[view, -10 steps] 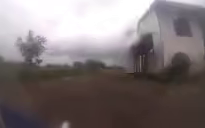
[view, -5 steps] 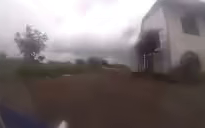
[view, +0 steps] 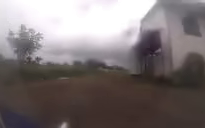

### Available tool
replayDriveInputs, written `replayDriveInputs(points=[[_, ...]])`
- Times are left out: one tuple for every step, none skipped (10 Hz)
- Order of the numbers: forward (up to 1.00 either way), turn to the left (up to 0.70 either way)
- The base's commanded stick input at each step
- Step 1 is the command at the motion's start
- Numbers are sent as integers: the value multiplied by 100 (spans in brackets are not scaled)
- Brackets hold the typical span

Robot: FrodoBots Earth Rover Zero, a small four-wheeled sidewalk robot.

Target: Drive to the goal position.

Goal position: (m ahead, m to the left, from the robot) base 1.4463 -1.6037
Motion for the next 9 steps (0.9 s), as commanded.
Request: replayDriveInputs(points=[[70, 0], [70, 0], [70, 0], [70, 0], [70, 0], [70, 0], [70, 0], [70, 0], [70, 0]])
